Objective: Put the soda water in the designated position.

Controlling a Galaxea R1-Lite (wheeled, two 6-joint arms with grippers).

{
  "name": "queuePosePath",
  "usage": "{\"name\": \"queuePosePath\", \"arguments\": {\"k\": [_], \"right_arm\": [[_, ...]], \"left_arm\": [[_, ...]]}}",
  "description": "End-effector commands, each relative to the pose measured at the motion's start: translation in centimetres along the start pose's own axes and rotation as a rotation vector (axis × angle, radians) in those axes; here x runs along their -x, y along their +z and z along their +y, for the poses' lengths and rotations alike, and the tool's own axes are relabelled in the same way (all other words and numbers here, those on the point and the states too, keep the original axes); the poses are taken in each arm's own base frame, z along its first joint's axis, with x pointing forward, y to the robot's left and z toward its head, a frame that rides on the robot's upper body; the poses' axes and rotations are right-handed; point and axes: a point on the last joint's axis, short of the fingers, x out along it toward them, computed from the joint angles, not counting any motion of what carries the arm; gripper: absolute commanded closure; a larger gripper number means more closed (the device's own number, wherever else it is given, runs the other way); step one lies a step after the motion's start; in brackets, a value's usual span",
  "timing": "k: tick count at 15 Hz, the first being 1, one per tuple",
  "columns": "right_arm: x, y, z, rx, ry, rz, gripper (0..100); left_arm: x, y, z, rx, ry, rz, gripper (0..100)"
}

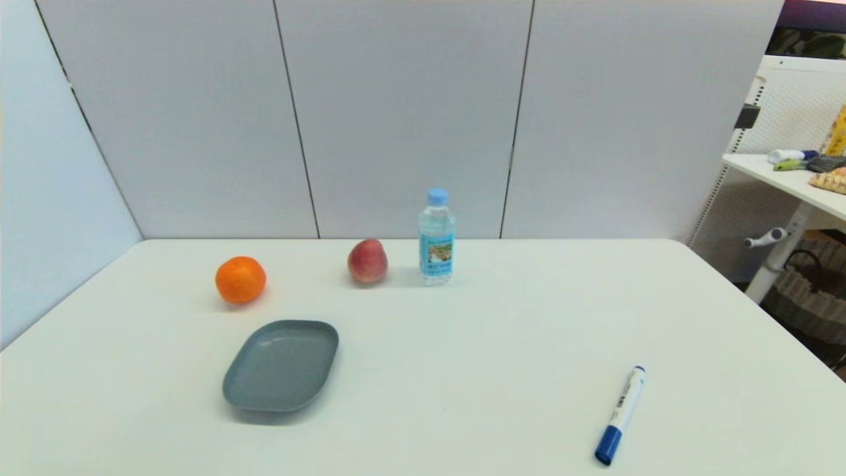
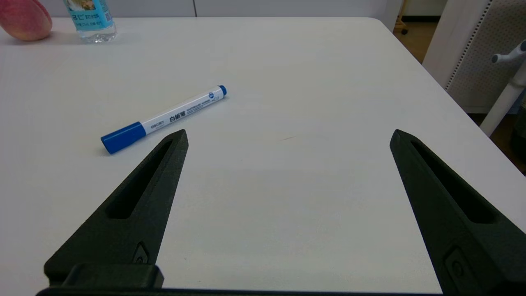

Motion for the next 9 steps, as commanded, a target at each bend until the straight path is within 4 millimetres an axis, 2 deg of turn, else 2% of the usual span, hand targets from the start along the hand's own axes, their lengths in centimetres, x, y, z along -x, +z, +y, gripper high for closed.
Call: {"name": "queuePosePath", "arguments": {"k": [1, 4, 5, 7, 9], "right_arm": [[0.0, 0.0, 0.0, 0.001, 0.002, 0.001, 0], [0.0, 0.0, 0.0, 0.001, 0.002, 0.001, 0], [0.0, 0.0, 0.0, 0.001, 0.002, 0.001, 0], [0.0, 0.0, 0.0, 0.001, 0.000, 0.001, 0], [0.0, 0.0, 0.0, 0.001, 0.002, 0.002, 0]], "left_arm": [[0.0, 0.0, 0.0, 0.000, 0.000, 0.000, 0], [0.0, 0.0, 0.0, -0.005, -0.002, 0.009, 0], [-0.4, 0.6, 0.0, -0.003, 0.001, 0.052, 0], [-1.0, 2.8, 0.0, 0.001, -0.004, 0.091, 0], [-2.1, 6.1, 0.1, -0.019, -0.016, 0.110, 0]]}}
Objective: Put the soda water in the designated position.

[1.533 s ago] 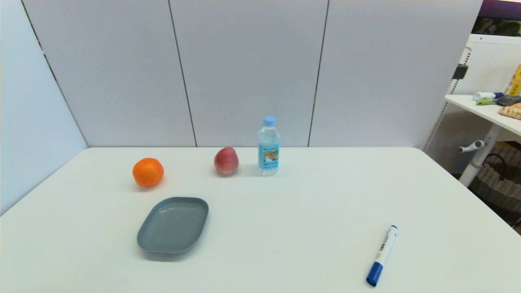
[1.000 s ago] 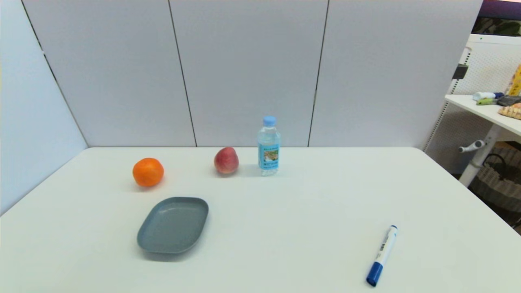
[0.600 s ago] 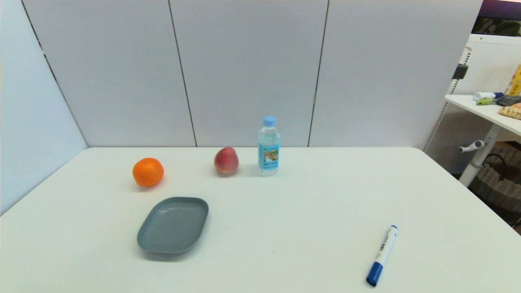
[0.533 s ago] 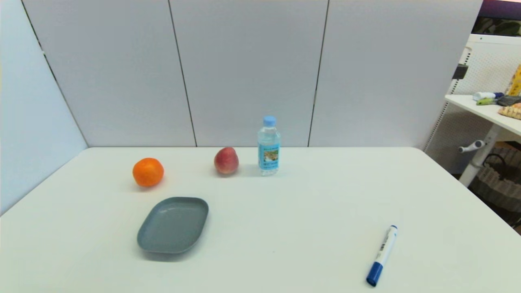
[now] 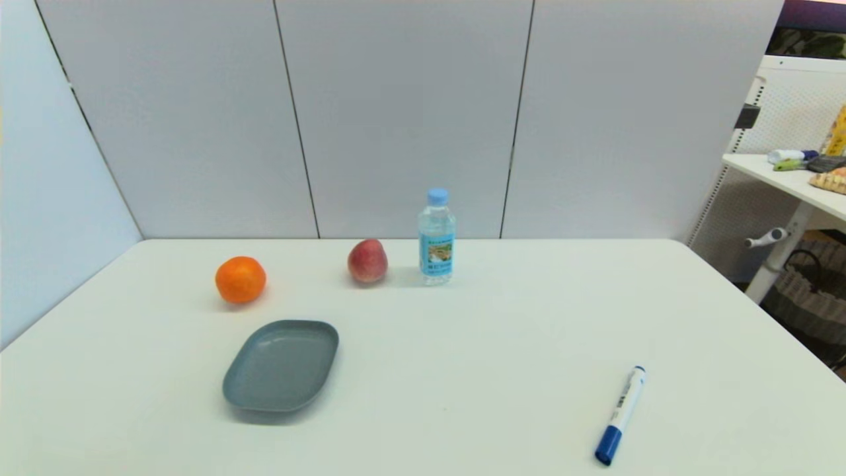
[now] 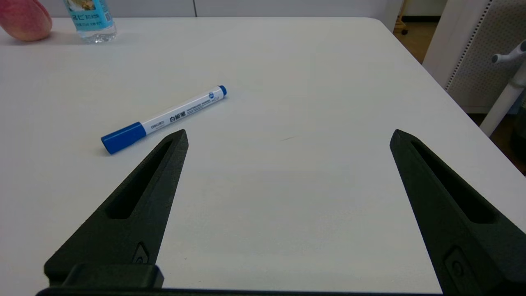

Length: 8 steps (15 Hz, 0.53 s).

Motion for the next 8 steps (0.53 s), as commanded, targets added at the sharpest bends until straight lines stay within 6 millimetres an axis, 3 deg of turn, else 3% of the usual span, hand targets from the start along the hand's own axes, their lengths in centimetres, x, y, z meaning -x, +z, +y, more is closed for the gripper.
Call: {"name": "queuePosePath", "arguments": {"k": [1, 4, 8], "right_arm": [[0.0, 0.0, 0.0, 0.000, 0.001, 0.000, 0], [0.0, 0.0, 0.0, 0.000, 0.000, 0.000, 0], [0.0, 0.0, 0.0, 0.000, 0.001, 0.001, 0]], "left_arm": [[-1.8, 7.0, 0.1, -0.024, -0.018, 0.044, 0], [-4.0, 11.9, 0.1, -0.048, -0.039, 0.050, 0], [-8.8, 18.1, -1.3, -0.074, -0.201, 0.046, 0]]}}
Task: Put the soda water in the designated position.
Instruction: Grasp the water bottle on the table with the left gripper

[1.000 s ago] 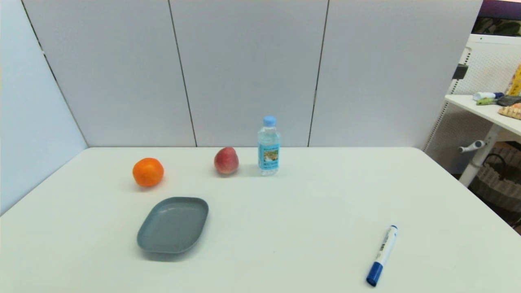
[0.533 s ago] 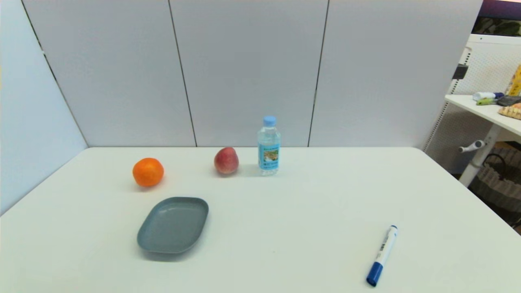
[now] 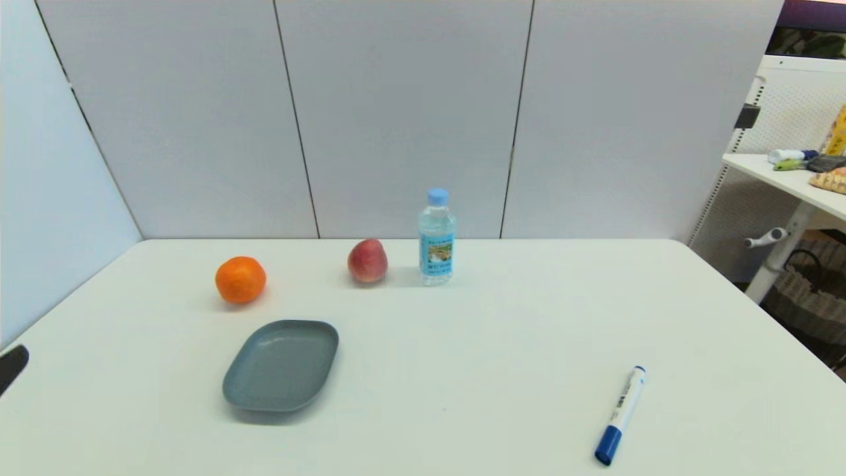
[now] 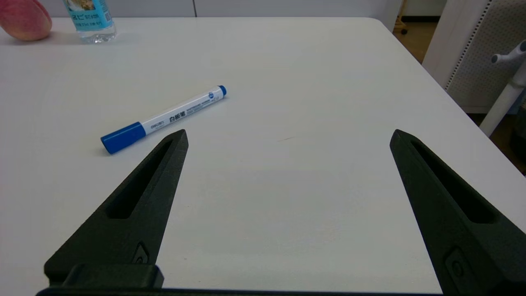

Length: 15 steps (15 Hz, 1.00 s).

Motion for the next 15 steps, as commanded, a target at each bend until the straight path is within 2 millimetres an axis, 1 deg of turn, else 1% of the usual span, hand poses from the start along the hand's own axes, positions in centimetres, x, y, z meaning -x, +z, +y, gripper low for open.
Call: {"name": "queuePosePath", "arguments": {"k": [1, 2, 4, 6, 7, 8, 10, 12, 14, 15], "right_arm": [[0.0, 0.0, 0.0, 0.000, 0.002, 0.001, 0], [0.0, 0.0, 0.0, 0.000, 0.002, 0.001, 0], [0.0, 0.0, 0.0, 0.000, 0.002, 0.001, 0], [0.0, 0.0, 0.0, 0.000, 0.002, 0.003, 0], [0.0, 0.0, 0.0, 0.000, 0.002, 0.001, 0], [0.0, 0.0, 0.0, 0.000, 0.002, 0.001, 0], [0.0, 0.0, 0.0, 0.000, 0.002, 0.001, 0], [0.0, 0.0, 0.0, 0.000, 0.002, 0.001, 0], [0.0, 0.0, 0.0, 0.000, 0.002, 0.001, 0], [0.0, 0.0, 0.0, 0.000, 0.002, 0.001, 0]], "left_arm": [[-6.9, 6.4, -1.4, -0.026, -0.198, 0.055, 0], [-8.5, 7.6, -2.5, -0.033, -0.270, 0.061, 0], [-11.4, 8.9, -4.6, -0.043, -0.358, 0.079, 0], [-14.3, 9.6, -6.5, -0.042, -0.404, 0.055, 0], [-16.4, 9.9, -7.5, -0.037, -0.411, 0.028, 0], [-17.9, 10.1, -8.1, -0.035, -0.411, 0.008, 0], [-21.0, 9.8, -9.4, -0.031, -0.442, -0.029, 0], [-24.1, 8.4, -11.0, -0.024, -0.518, -0.060, 0], [-26.9, 6.3, -12.2, -0.024, -0.569, -0.040, 0], [-27.9, 5.5, -12.7, -0.025, -0.597, -0.036, 0]]}}
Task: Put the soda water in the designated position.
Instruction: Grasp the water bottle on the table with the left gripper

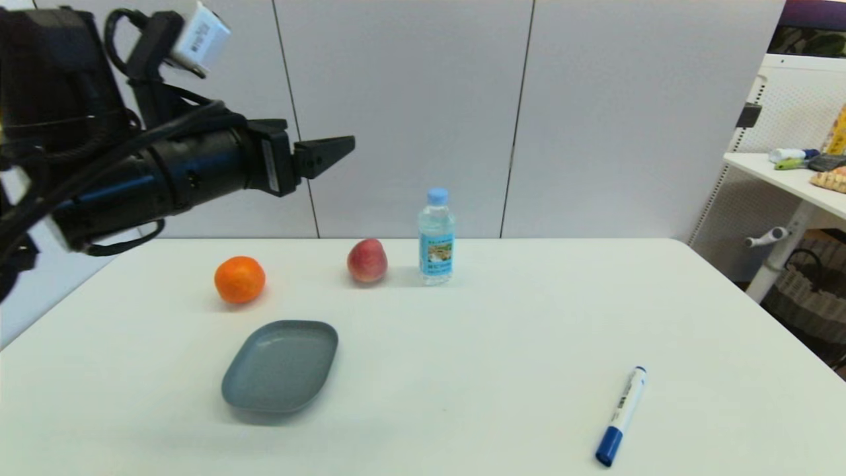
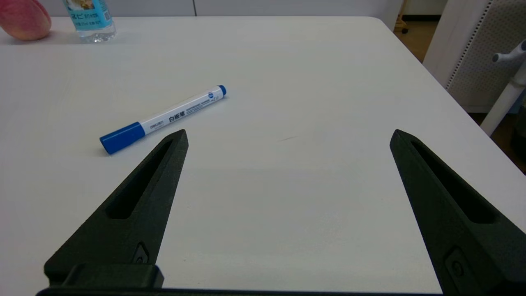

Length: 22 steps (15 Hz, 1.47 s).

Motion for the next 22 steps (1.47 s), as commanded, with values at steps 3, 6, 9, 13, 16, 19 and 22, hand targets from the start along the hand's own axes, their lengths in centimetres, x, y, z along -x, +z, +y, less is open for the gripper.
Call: {"name": "queuePosePath", "arguments": {"k": [3, 6, 9, 13, 16, 19, 22], "right_arm": [[0.0, 0.0, 0.0, 0.000, 0.001, 0.002, 0], [0.0, 0.0, 0.0, 0.000, 0.001, 0.003, 0], [0.0, 0.0, 0.0, 0.000, 0.001, 0.002, 0], [0.0, 0.0, 0.0, 0.000, 0.001, 0.003, 0], [0.0, 0.0, 0.0, 0.000, 0.000, 0.002, 0], [0.0, 0.0, 0.0, 0.000, 0.000, 0.002, 0], [0.0, 0.0, 0.0, 0.000, 0.001, 0.003, 0]], "left_arm": [[-9.2, -6.3, 1.2, 0.020, -0.230, 0.059, 0], [-12.4, -8.0, 1.7, 0.030, -0.343, 0.066, 0], [-14.8, -10.2, 2.4, 0.049, -0.463, 0.083, 0], [-17.9, -12.1, 3.6, 0.046, -0.472, 0.072, 0], [-20.7, -13.2, 4.2, 0.035, -0.469, 0.042, 0], [-21.2, -14.7, 4.1, 0.045, -0.471, 0.065, 0], [-21.6, -15.6, 4.1, 0.050, -0.472, 0.078, 0]]}}
